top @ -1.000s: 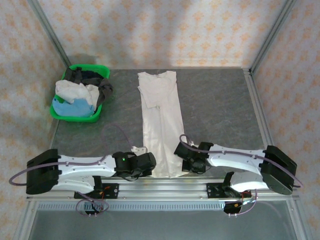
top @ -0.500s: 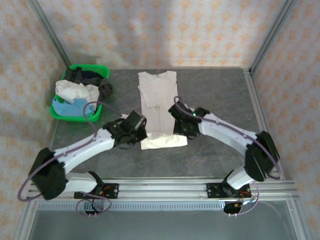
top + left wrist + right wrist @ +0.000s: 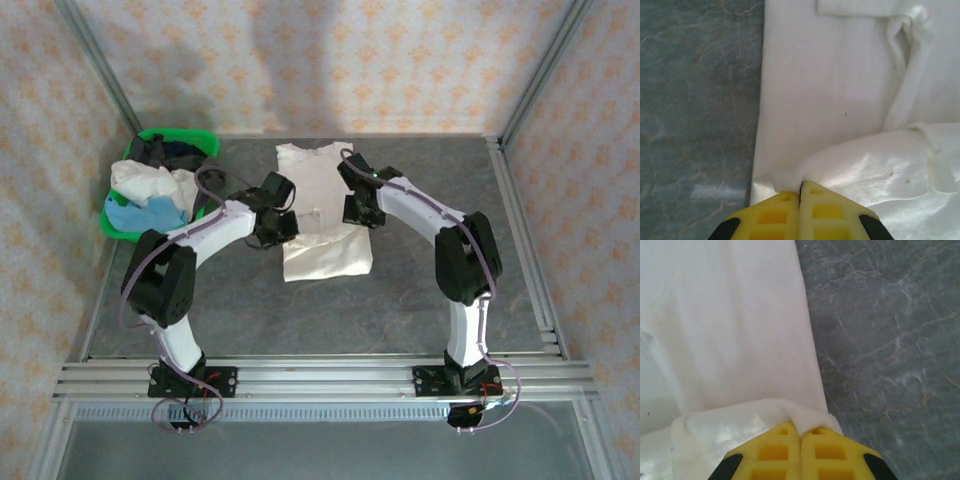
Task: Fold and stack the t-shirts
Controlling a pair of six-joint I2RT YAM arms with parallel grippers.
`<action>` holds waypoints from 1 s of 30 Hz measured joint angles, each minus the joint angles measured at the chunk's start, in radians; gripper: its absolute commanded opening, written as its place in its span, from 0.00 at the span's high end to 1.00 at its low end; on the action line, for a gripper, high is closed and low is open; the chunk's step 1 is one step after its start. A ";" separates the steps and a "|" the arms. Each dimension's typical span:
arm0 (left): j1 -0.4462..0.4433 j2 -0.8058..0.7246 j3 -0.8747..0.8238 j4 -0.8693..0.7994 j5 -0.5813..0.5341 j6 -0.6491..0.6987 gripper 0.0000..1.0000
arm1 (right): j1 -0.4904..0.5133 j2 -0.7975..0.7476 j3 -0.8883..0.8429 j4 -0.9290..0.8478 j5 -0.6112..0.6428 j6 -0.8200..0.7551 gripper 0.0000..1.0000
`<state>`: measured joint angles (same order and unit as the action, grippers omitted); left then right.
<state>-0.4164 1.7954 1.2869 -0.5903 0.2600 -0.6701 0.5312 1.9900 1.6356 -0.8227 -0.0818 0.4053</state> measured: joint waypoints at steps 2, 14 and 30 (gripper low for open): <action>0.013 0.049 0.037 -0.003 0.016 0.019 1.00 | -0.007 0.038 0.031 -0.001 -0.013 -0.014 1.00; 0.071 0.164 0.106 -0.054 0.081 0.066 1.00 | -0.040 0.132 0.082 -0.023 -0.050 -0.056 1.00; 0.113 0.271 0.289 -0.080 0.126 0.069 1.00 | -0.063 0.223 0.298 -0.056 -0.057 -0.072 0.99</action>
<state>-0.3031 2.0663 1.5757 -0.6708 0.3862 -0.6006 0.4683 2.2127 1.9331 -0.8783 -0.1387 0.3332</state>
